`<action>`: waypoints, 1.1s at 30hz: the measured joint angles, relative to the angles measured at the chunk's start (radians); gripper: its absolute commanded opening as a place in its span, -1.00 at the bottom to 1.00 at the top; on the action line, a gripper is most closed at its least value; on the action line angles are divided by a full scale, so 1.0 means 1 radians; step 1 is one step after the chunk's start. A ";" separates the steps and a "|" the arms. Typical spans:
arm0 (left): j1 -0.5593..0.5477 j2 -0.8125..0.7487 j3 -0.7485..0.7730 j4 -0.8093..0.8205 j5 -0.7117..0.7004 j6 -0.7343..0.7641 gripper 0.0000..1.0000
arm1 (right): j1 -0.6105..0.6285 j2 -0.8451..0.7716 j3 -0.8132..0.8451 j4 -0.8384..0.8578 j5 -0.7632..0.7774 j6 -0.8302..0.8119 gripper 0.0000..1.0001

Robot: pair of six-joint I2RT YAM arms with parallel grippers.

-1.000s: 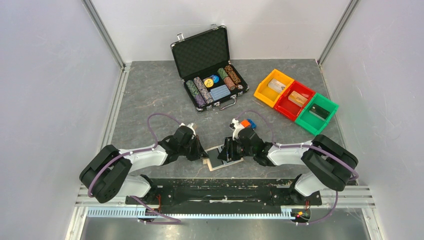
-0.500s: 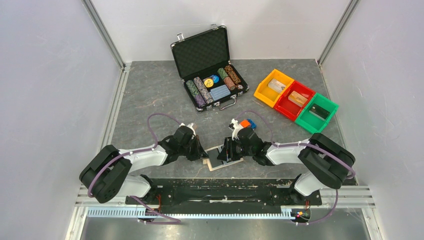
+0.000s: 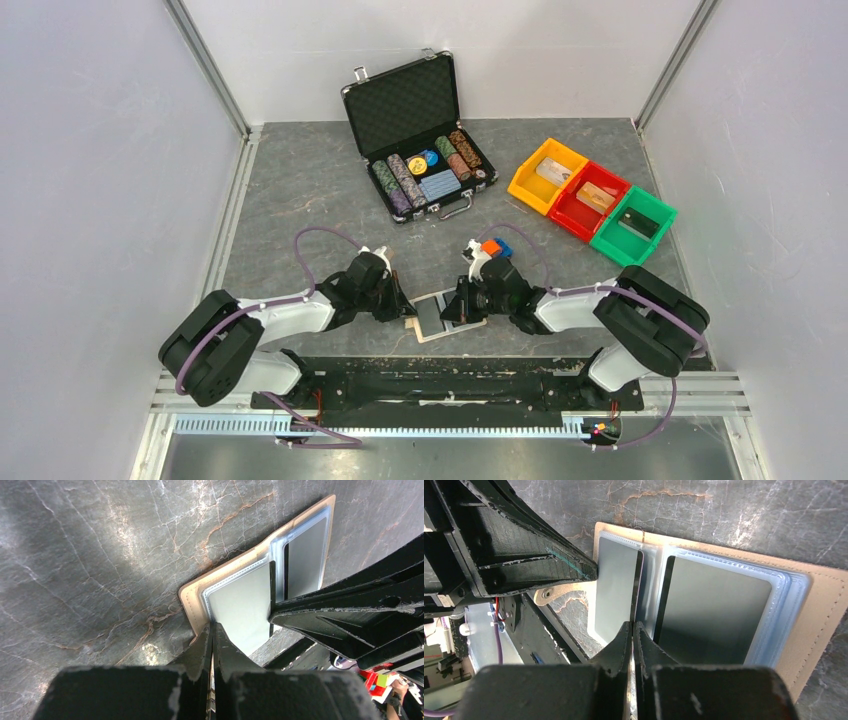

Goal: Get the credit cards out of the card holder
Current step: Remove the credit card from the card holder.

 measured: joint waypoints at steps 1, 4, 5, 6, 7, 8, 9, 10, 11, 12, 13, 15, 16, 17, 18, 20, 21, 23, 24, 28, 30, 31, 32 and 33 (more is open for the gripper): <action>0.000 0.000 0.000 0.000 0.000 0.000 -0.93 | -0.001 0.000 -0.003 0.006 -0.002 0.001 -1.00; 0.000 0.001 0.000 0.001 0.000 0.000 -0.94 | -0.004 -0.005 -0.013 0.023 -0.008 0.004 -1.00; 0.000 0.001 0.000 0.001 0.000 0.000 -0.94 | -0.006 -0.009 -0.016 0.026 -0.010 0.006 -1.00; 0.000 0.001 0.000 0.002 0.000 0.000 -0.94 | -0.008 -0.013 -0.019 0.029 -0.013 0.007 -1.00; 0.000 0.002 0.000 0.002 0.000 0.000 -0.93 | -0.010 -0.019 -0.022 0.030 -0.014 0.008 -1.00; 0.000 0.002 0.000 0.002 0.000 0.000 -0.94 | -0.013 -0.024 -0.026 0.031 -0.016 0.008 -1.00; 0.000 0.002 0.000 0.003 0.000 0.000 -0.94 | -0.015 -0.028 -0.029 0.033 -0.017 0.009 -1.00; 0.000 0.003 0.000 0.003 0.000 0.000 -0.94 | -0.018 -0.033 -0.033 0.035 -0.017 0.009 -1.00; 0.000 0.003 0.000 0.003 0.000 0.000 -0.94 | -0.022 -0.038 -0.037 0.036 -0.018 0.010 -1.00; 0.000 0.003 0.000 0.003 0.000 0.000 -0.94 | -0.024 -0.042 -0.040 0.036 -0.019 0.010 -1.00; 0.000 0.003 0.000 0.003 0.000 0.000 -0.94 | -0.026 -0.045 -0.044 0.036 -0.021 0.010 -1.00; 0.000 0.003 0.000 0.003 0.000 0.000 -0.94 | -0.030 -0.050 -0.050 0.036 -0.022 0.010 -1.00; 0.000 0.003 0.000 0.003 0.000 0.000 -0.94 | -0.033 -0.052 -0.051 0.036 -0.023 0.010 -1.00; 0.000 0.003 0.000 0.003 0.000 0.000 -0.94 | -0.034 -0.054 -0.053 0.036 -0.024 0.010 -1.00; 0.000 0.003 0.000 0.003 0.000 0.000 -0.94 | -0.035 -0.057 -0.055 0.036 -0.025 0.010 -1.00; 0.000 0.005 0.000 0.004 0.000 0.000 -0.94 | -0.040 -0.064 -0.060 0.036 -0.025 0.010 -1.00; 0.000 0.005 0.000 0.004 0.000 0.000 -0.95 | -0.040 -0.068 -0.062 0.035 -0.025 0.010 -1.00; 0.000 0.005 0.000 0.004 0.000 0.000 -0.95 | -0.044 -0.077 -0.066 0.034 -0.025 0.010 -1.00; 0.000 0.005 0.000 0.004 0.000 0.000 -0.95 | -0.046 -0.083 -0.068 0.031 -0.024 0.010 -1.00; 0.000 0.005 0.000 0.004 0.000 0.000 -0.95 | -0.054 -0.116 -0.074 0.012 -0.023 0.009 -1.00; 0.000 0.005 0.000 0.004 0.000 0.000 -0.95 | -0.057 -0.134 -0.076 -0.002 -0.020 0.006 -1.00; 0.000 0.005 0.000 0.004 0.000 0.000 -0.95 | -0.058 -0.140 -0.076 -0.010 -0.018 0.006 -1.00; 0.000 0.005 0.000 0.004 0.000 0.000 -0.95 | -0.059 -0.148 -0.076 -0.019 -0.016 0.004 -1.00; 0.000 0.004 0.000 0.003 0.000 0.000 -0.94 | -0.061 -0.157 -0.076 -0.029 -0.013 0.001 -1.00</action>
